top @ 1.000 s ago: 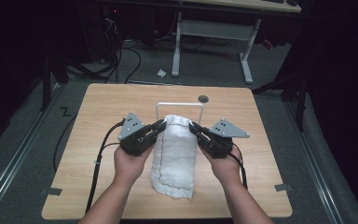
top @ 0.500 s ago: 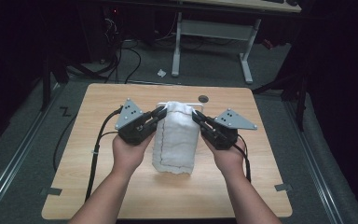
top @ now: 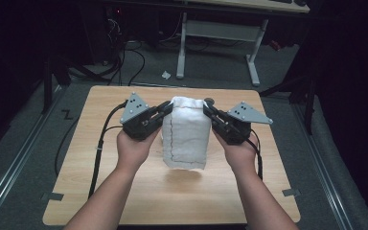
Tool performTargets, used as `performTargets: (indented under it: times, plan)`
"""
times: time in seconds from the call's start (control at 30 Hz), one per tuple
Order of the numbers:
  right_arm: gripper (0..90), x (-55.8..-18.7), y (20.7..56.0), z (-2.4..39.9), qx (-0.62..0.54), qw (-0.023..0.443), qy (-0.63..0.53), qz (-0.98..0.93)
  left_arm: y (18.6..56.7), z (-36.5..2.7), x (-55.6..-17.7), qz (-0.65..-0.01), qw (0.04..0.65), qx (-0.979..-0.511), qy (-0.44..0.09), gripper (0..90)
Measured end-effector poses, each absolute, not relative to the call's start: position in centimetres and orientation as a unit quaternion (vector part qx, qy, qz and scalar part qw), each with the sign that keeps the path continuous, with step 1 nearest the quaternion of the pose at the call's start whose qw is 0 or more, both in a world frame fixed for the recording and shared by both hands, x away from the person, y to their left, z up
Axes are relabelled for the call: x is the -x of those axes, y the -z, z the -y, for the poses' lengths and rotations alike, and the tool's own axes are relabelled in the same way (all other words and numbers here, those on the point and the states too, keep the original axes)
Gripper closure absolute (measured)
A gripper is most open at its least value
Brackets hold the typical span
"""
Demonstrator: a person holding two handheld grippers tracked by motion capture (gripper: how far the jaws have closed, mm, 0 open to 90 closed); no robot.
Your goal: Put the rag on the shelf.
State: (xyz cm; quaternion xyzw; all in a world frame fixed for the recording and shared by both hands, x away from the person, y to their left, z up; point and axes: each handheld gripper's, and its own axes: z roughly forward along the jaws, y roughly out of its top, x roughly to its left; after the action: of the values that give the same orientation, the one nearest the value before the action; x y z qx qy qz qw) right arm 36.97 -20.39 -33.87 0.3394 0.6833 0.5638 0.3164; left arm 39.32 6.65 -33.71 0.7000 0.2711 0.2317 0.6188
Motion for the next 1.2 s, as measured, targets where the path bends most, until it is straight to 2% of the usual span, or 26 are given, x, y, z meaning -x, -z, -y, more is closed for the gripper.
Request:
performTargets:
  times: [0.17,0.53,1.2]
  plan:
    - [85.4,-37.7,33.0,20.8,-0.343,0.318,-0.564,-0.680,32.8,-6.3,-40.7,-0.279,0.617,-0.700,-0.225,83.6]
    - [85.4,-41.0,31.2,20.7,-0.351,0.317,-0.577,-0.666,30.3,-6.2,-43.7,-0.279,0.611,-0.696,-0.254,83.6]
    - [85.5,-47.4,30.3,21.3,-0.380,0.291,-0.585,-0.655,29.6,-5.7,-48.9,-0.278,0.611,-0.693,-0.265,83.4]
